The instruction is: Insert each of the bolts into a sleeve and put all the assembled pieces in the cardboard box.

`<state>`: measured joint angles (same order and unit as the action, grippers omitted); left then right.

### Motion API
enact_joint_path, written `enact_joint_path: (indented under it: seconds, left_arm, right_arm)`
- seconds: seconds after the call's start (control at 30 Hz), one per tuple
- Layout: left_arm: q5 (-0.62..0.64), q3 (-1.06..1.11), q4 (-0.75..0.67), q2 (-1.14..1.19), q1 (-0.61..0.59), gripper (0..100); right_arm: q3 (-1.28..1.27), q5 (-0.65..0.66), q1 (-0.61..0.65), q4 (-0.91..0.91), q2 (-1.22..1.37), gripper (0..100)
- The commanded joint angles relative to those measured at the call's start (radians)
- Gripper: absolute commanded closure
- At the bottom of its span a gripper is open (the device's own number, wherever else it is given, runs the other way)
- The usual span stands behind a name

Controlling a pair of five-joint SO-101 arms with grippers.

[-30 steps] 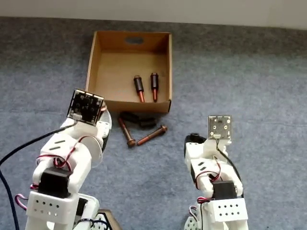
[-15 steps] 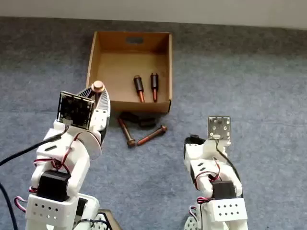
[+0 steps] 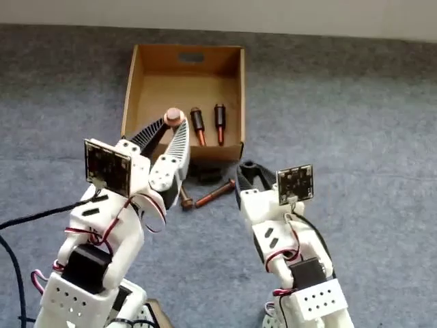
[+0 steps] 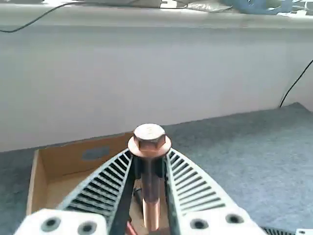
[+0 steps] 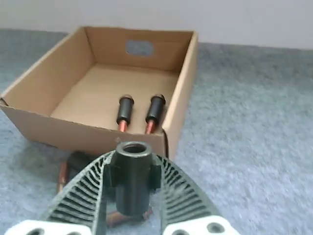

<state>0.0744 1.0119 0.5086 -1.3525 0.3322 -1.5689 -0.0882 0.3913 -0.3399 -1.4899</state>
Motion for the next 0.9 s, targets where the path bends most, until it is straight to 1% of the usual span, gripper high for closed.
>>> enact_joint_path:
  seconds: [0.0,0.1,0.2,0.3,0.43,0.53,0.67,0.7,0.73,0.87]
  left_arm:
    - [-0.083,-0.008,-0.133,-0.007,0.081,99]
    - [-0.155,-0.007,-0.153,0.027,0.151,99]
    - [-0.161,-0.035,-0.175,0.124,0.185,99]
    - [-0.16,-0.107,-0.201,0.246,0.188,99]
    - [-0.16,-0.216,-0.201,0.374,0.189,99]
    - [-0.16,-0.248,-0.201,0.427,0.189,99]
    - [-0.158,-0.246,-0.199,0.433,0.191,99]
    - [-0.149,-0.246,-0.198,0.433,0.191,99]
    - [-0.114,-0.246,-0.198,0.433,0.191,99]
    - [0.083,-0.259,-0.14,0.433,0.189,99]
  right_arm:
    - [0.012,-0.002,0.042,0.074,-0.012,99.2]
    - [0.018,-0.008,0.064,0.102,-0.012,99.2]
    - [0.018,-0.003,0.093,0.165,-0.012,99.2]
    - [0.018,-0.002,0.096,0.249,-0.012,99.2]
    - [0.018,-0.002,0.094,0.278,-0.012,99.2]
    - [0.018,-0.002,0.094,0.278,-0.012,99.2]
    - [0.016,-0.002,0.094,0.302,-0.012,99.2]
    - [0.015,-0.002,0.094,0.317,-0.012,99.2]
    - [0.013,-0.002,0.094,0.329,-0.01,99.2]
    - [0.012,-0.002,0.094,0.34,-0.008,99.2]
